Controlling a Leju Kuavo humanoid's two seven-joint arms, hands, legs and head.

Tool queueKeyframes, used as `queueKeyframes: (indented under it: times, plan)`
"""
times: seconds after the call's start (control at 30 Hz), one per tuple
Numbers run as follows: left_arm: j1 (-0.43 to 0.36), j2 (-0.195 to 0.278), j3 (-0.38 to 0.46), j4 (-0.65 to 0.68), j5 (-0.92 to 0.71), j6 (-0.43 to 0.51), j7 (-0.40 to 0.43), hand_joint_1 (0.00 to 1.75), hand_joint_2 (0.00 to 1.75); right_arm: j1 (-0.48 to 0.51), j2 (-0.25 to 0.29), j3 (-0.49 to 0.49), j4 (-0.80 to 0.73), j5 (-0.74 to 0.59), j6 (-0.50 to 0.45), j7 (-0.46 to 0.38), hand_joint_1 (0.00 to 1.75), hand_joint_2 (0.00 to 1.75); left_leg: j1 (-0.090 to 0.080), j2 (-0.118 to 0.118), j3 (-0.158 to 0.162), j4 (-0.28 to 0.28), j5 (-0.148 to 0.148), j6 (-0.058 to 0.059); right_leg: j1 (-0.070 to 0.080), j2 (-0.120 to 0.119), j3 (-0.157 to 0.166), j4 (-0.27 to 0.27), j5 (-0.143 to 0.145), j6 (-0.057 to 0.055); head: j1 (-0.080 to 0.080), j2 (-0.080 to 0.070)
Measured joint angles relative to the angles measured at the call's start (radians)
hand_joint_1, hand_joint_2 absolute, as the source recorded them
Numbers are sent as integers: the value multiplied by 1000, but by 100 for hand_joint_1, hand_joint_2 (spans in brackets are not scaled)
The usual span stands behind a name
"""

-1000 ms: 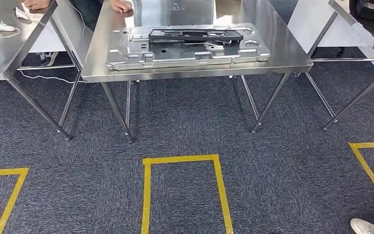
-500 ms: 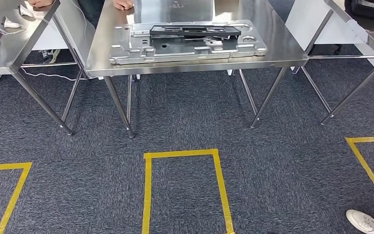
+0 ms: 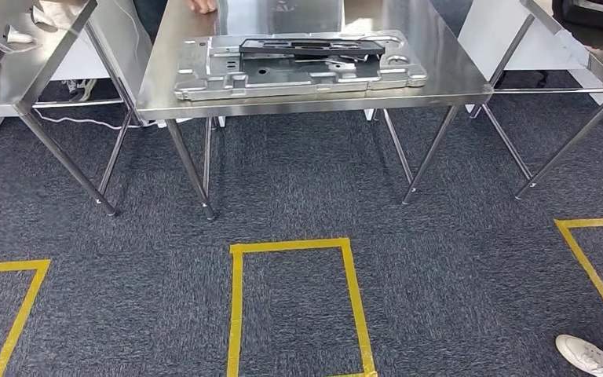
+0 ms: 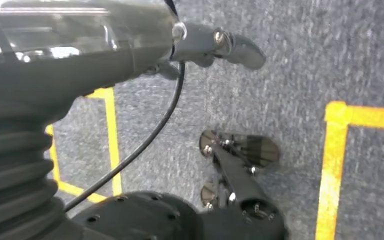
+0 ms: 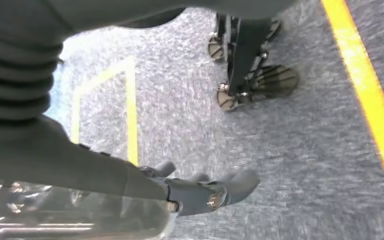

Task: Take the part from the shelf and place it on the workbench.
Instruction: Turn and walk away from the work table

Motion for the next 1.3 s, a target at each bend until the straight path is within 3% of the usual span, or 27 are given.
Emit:
queueKeyframes:
  times: [0.07,0.13,0.23,0.27,0.3,0.33,0.43,0.5,0.6,0.73,0.77,0.8,0.87,0.9,1.3]
  plan:
    - [1,0,-1,0,-4,1,2,0,175,-1,1,-6,1,-3,5,10,0,175,-1,-1,-8,0,3,11,-2,0,-7,3,1,7,1,0]
    - [0,0,-1,0,-5,0,2,0,175,-1,2,-9,3,-3,8,12,0,175,2,-1,-13,-1,8,23,-4,0,-22,33,-23,15,1,0]
    - [-2,1,-1,0,-5,-4,2,0,175,-2,2,-13,3,-2,14,9,0,175,3,1,-22,-2,14,32,-7,0,-101,202,-113,24,2,0]
    - [-2,1,-2,0,-4,-5,2,0,175,-1,2,-15,4,-1,16,8,0,175,3,2,-24,-2,15,34,-8,0,-124,253,-129,25,2,0]
    - [-1,1,-5,-1,-1,-7,3,0,175,1,3,-15,5,-3,19,7,0,175,3,2,-26,-2,15,34,-9,0,-132,274,-126,25,2,0]
    - [-2,1,-13,-3,6,-9,4,0,175,5,3,-11,6,-8,22,6,0,175,3,1,-25,-2,16,35,-9,0,-121,255,-106,25,2,0]
    - [-3,2,-61,-17,46,-12,12,0,175,20,1,25,9,-45,24,5,0,175,1,-2,-24,-1,17,30,-7,1,-25,64,-16,18,2,0]
    - [-4,6,-97,-26,79,-11,19,0,175,29,-1,54,11,-76,23,5,0,175,-1,-2,-28,-2,20,21,-2,1,3,-2,-4,11,2,0]
    - [1,13,-150,-35,133,-11,31,0,175,43,-5,106,11,-128,18,5,0,175,-2,-2,-29,-4,20,3,-4,1,3,-13,1,0,1,0]
    - [16,23,-226,-41,205,-10,47,0,175,49,-13,182,11,-198,10,7,0,175,-3,-3,-28,-8,22,10,3,3,3,-10,-3,-3,1,0]
    - [19,26,-245,-43,223,-10,51,0,175,51,-15,202,11,-215,7,7,0,131,-2,-3,-25,-17,31,8,5,3,4,-8,-5,-5,1,0]
    - [23,29,-266,-45,242,-9,55,0,131,54,-17,223,11,-233,5,8,0,87,0,-3,-24,-17,29,1,6,3,4,-8,-5,-6,2,0]
    - [31,35,-308,-50,280,-8,63,0,44,59,-22,266,11,-269,3,9,0,0,0,-3,-24,-19,32,-1,7,3,4,-7,-5,-8,1,0]
    - [36,37,-329,-52,298,-8,67,0,0,63,-24,286,11,-287,2,9,0,0,0,-3,-24,-19,33,-1,7,3,3,-7,-4,-8,1,0]
    - [83,64,-573,-73,519,0,114,0,0,95,-47,538,-11,-498,-19,16,0,0,-1,-3,-25,-20,33,-2,4,3,3,-7,-5,-8,1,0]
